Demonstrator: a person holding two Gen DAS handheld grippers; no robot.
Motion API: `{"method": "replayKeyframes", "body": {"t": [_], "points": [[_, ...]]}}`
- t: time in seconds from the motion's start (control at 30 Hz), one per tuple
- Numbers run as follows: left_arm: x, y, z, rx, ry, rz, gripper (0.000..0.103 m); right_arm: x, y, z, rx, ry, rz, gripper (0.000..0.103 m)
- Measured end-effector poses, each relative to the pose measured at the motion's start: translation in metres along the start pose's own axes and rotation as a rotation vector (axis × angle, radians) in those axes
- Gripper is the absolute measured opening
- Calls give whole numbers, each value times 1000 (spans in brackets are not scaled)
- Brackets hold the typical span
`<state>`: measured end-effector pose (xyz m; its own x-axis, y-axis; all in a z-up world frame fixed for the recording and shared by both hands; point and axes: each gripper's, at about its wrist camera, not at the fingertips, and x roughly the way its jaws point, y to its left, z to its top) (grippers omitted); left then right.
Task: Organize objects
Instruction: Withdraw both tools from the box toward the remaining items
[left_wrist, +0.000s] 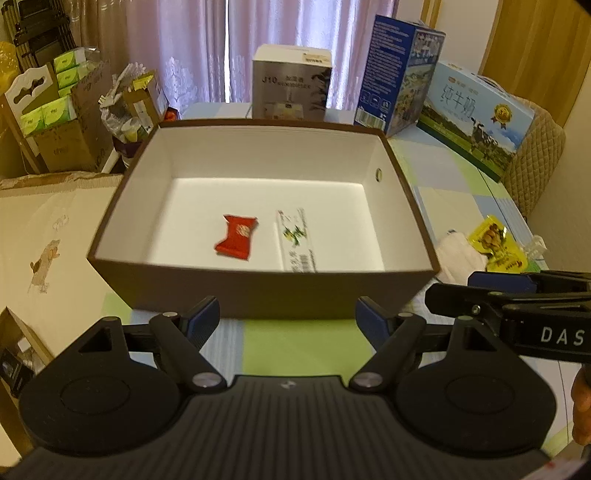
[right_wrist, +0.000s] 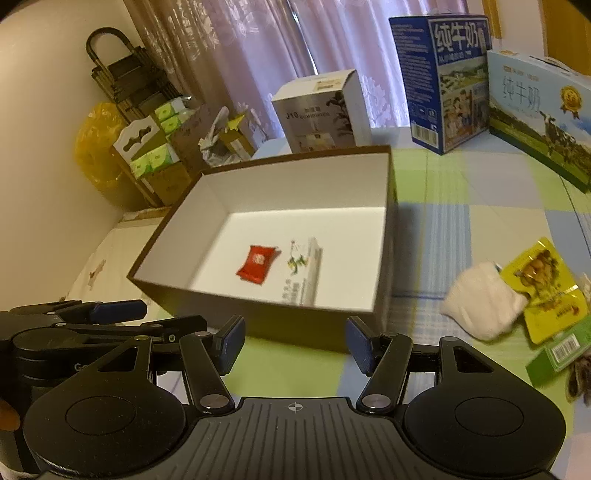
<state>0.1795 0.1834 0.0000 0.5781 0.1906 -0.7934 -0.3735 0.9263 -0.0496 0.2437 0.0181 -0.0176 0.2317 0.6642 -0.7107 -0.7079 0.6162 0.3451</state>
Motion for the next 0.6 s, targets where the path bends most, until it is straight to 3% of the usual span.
{"method": "replayKeyframes", "body": {"t": [0.6], "points": [[-1, -61, -36, 29, 67, -14, 79, -50, -55, -43, 9, 41, -10, 57]]}}
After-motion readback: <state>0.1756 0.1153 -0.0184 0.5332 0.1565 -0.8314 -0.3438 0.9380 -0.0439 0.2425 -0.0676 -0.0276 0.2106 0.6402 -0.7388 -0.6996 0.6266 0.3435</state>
